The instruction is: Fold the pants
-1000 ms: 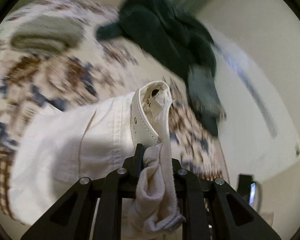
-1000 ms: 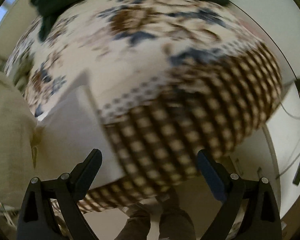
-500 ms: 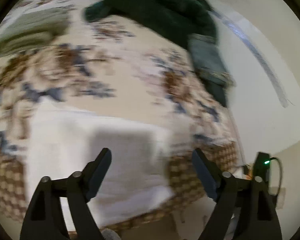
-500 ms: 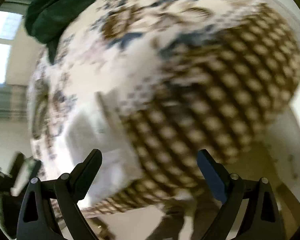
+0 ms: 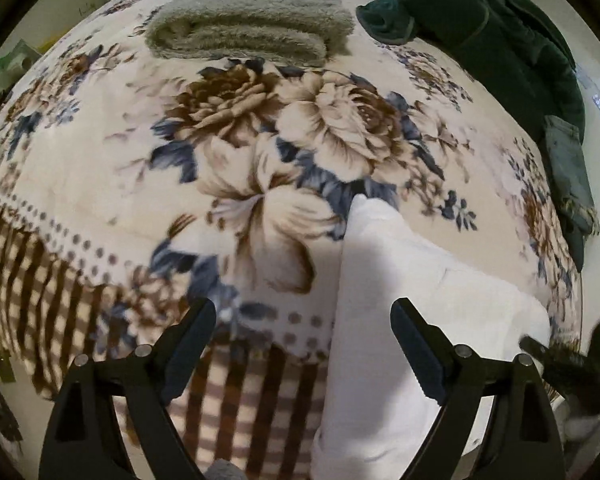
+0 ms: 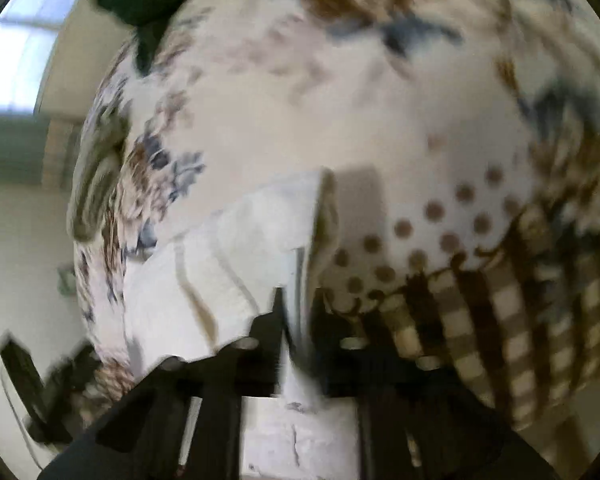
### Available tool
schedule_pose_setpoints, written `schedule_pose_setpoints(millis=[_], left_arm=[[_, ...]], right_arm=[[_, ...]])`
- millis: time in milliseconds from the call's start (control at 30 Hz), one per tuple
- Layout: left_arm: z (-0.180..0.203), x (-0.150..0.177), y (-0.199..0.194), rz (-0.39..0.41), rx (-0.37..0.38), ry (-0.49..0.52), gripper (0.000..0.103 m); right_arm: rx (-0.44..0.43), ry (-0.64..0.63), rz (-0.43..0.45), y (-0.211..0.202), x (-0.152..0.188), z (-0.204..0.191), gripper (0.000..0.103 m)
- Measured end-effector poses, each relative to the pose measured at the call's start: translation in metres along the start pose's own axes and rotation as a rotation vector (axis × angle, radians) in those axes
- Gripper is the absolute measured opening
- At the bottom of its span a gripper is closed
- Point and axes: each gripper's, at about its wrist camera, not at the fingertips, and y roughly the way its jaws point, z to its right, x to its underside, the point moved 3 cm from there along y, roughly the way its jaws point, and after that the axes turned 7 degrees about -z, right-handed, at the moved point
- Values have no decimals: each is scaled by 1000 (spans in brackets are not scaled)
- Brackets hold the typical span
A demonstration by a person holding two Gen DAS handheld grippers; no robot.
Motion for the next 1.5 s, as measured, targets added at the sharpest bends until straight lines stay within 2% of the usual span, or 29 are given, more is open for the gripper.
schedule_pose_setpoints(millis=[133, 267, 367, 400, 433, 467, 567, 633, 700, 733, 767, 800, 867, 967, 1033, 1133, 1200, 1233, 1300, 1367, 1500], left_arm=[[15, -17, 21, -34, 73, -20, 89], [33, -38, 58, -107, 146, -58, 89], [47, -53, 90, -162, 181, -93, 89], [51, -59, 100, -172, 213, -97, 78], [54, -63, 106, -175, 235, -92, 57], [58, -68, 113, -181, 265, -79, 21], [56, -75, 121, -176, 275, -57, 18], [43, -78, 124, -190, 316, -109, 18], [28, -79, 126, -224, 388, -207, 24], [21, -78, 122, -247, 419, -251, 28], [18, -77, 118, -253, 425, -259, 38], [16, -74, 107, -246, 416, -250, 46], [18, -60, 76, -192, 378, -201, 52], [32, -24, 43, -184, 350, -105, 55], [44, 8, 32, -204, 287, -41, 55], [68, 59, 33, -233, 133, 115, 55], [77, 97, 43, -271, 14, 236, 61], [78, 118, 45, -278, -21, 272, 62], [72, 133, 43, -275, -32, 272, 65], [62, 136, 37, -296, 10, 206, 65], [49, 125, 13, -258, 62, 115, 65]], right_arm=[[79, 15, 72, -36, -4, 12, 9], [100, 61, 45, -39, -18, 50, 9], [65, 45, 11, -32, -22, 61, 9], [59, 38, 3, -30, -23, 61, 9], [51, 34, -1, -28, -25, 61, 9], [50, 37, 1, -24, -28, 60, 9], [58, 58, 10, -20, -30, 65, 9], [86, 69, -7, -12, -32, 68, 9], [153, 23, -33, -1, -31, 63, 18], [181, 0, -55, 3, -31, 60, 22], [178, 3, -63, 1, -31, 59, 27], [162, 19, -74, -3, -30, 60, 34], [129, 70, -55, -22, -22, 65, 44], [87, 57, -10, -54, 0, 54, 44], [64, 20, -15, -58, 20, 33, 44], [58, -51, -64, -39, 43, 0, 44], [109, -88, -115, -17, 58, -15, 44], [132, -87, -139, -7, 64, -16, 44], [139, -48, -162, 5, 73, -11, 44], [137, 1, -165, 8, 81, -1, 44], [75, 24, -101, -2, 88, 7, 44]])
